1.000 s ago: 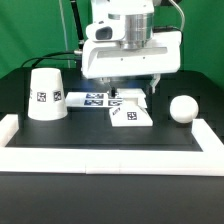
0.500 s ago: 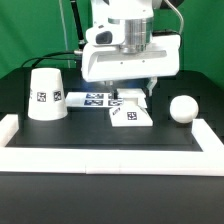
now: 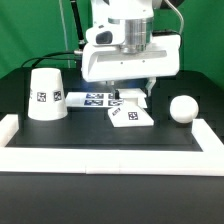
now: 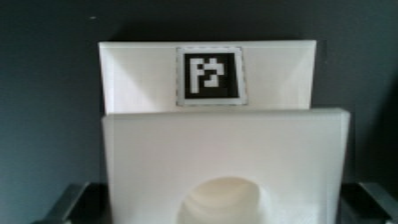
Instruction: Assemble lamp
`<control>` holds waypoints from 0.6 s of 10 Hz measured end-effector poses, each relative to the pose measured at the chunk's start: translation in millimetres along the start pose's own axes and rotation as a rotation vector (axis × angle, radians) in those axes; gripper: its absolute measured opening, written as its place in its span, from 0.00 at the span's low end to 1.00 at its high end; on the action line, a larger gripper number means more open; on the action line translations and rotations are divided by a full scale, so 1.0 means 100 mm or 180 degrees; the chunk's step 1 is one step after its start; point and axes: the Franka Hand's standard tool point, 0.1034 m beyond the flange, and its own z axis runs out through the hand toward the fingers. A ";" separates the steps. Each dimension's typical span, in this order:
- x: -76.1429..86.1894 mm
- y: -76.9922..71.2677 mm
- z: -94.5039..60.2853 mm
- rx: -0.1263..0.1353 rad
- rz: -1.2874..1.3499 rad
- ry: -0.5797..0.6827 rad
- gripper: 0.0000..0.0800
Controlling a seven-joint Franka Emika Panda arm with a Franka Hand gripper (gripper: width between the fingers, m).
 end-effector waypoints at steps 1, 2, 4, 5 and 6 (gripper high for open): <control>0.02 0.00 -0.01 0.0002 0.0004 -0.0005 0.67; 0.11 0.00 -0.05 0.0005 0.0001 0.0015 0.67; 0.40 0.02 -0.03 0.0016 -0.0008 0.0071 0.67; 0.59 0.03 -0.03 0.0018 0.0000 0.0130 0.67; 0.72 0.01 -0.04 0.0018 -0.0001 0.0186 0.67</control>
Offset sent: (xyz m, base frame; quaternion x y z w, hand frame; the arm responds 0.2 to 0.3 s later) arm 0.0621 0.0074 -0.0031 0.0109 0.0076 -0.0134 0.9998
